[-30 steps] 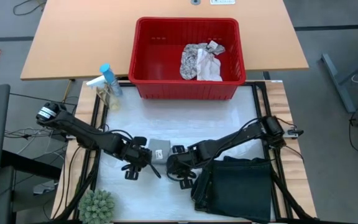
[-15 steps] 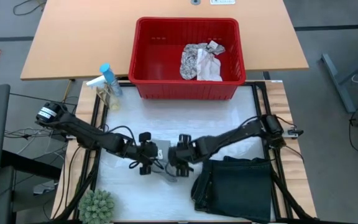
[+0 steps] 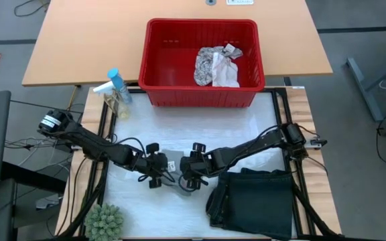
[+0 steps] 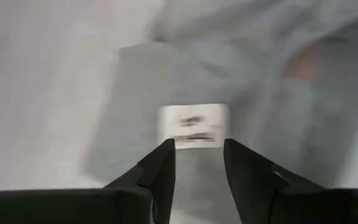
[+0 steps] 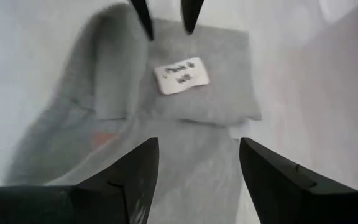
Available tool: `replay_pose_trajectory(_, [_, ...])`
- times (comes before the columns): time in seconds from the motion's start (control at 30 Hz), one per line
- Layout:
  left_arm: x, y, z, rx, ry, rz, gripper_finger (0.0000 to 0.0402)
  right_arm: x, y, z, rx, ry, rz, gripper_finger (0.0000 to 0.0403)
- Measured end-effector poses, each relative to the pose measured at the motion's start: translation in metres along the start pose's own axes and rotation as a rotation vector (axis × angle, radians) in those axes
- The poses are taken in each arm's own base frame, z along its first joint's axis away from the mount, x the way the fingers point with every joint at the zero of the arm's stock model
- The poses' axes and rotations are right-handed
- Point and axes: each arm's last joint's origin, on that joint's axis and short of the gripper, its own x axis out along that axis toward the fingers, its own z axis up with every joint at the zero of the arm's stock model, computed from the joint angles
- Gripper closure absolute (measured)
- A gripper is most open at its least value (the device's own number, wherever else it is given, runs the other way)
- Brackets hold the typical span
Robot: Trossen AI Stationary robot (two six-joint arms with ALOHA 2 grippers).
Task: Fold Laundry from Bin
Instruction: Fold the gray boxer from the red laundry bin
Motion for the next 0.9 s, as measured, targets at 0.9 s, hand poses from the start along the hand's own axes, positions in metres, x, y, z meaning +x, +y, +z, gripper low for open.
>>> replay_pose_trajectory(0.9, [0.009, 0.001, -0.017, -0.126, 0.030, -0.076, 0.0294, -0.004, 0.031, -0.001, 0.039, -0.120, 0.190, 0.0154])
